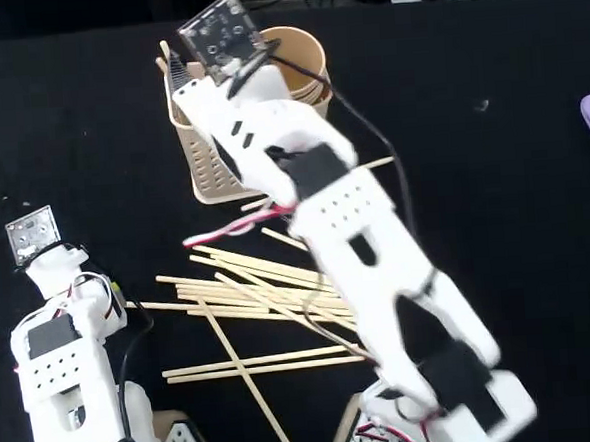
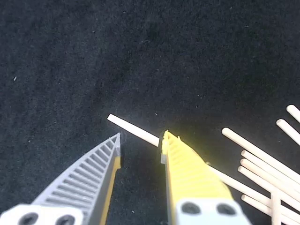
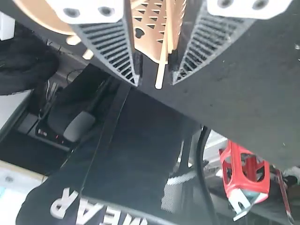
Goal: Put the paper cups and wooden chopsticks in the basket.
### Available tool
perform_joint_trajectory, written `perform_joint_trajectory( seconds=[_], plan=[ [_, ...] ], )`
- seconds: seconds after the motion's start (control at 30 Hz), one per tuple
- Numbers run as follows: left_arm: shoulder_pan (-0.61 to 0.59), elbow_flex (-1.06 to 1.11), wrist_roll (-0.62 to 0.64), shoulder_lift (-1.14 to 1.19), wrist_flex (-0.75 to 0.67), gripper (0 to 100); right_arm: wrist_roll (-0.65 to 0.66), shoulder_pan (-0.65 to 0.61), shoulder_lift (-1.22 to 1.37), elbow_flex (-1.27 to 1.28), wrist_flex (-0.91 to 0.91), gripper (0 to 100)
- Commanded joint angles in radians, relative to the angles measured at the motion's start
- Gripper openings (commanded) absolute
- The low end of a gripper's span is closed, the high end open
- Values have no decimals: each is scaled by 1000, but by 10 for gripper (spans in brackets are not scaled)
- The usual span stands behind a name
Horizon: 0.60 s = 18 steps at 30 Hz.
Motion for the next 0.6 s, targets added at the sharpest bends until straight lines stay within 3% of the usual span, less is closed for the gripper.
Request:
perform_joint_trajectory(
  seconds=[0.0, 0.17, 0.3, 0.43, 0.57],
  plan=[
    [-4, -2, 5, -12, -15, 145, -2, -6, -275, -31, 209, 102],
    [-7, -2, 5, -8, -17, 145, 0, 54, -510, -30, 543, 102],
    [-1, -4, 5, -11, -12, 145, 0, 195, -613, 2, 740, 103],
    [-2, -30, 0, -8, -9, 146, 2, 368, -693, 173, 835, 103],
    [-1, -97, -101, -5, 41, 146, 5, 577, -779, 447, 819, 103]
  ],
)
